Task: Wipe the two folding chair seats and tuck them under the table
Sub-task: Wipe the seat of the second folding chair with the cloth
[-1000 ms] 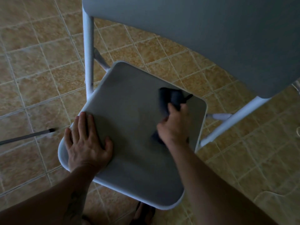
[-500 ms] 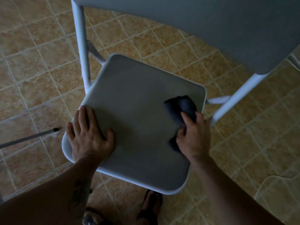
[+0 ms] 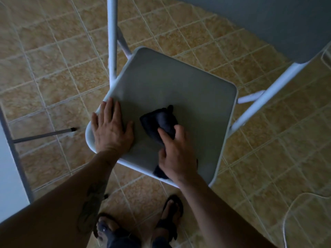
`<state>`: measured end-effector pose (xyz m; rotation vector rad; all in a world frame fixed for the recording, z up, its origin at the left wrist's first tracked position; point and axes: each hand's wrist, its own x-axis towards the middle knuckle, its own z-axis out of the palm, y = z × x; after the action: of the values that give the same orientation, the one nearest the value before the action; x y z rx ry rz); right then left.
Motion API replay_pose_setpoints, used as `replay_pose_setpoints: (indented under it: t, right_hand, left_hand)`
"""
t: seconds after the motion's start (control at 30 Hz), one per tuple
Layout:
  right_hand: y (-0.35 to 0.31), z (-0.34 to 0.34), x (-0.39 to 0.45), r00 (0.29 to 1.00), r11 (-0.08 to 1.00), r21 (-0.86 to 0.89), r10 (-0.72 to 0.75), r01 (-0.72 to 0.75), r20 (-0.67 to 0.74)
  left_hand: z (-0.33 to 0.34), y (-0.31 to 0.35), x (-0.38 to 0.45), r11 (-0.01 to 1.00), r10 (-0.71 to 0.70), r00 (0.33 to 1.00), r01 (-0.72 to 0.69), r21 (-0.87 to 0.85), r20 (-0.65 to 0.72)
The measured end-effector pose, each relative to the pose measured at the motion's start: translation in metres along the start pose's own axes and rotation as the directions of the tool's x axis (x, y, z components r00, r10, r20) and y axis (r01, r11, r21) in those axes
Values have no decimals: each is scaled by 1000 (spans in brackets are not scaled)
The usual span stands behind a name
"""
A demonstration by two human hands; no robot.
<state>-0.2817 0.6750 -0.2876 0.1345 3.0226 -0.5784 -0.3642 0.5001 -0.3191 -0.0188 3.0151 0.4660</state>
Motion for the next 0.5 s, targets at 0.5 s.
replay_pose_setpoints:
  t: [0.5]
  right_hand:
    - [30,-14,-8,995,992,-101,-67,74,73]
  left_hand:
    - [1,9,-42,998,59,998,-59,-4,-4]
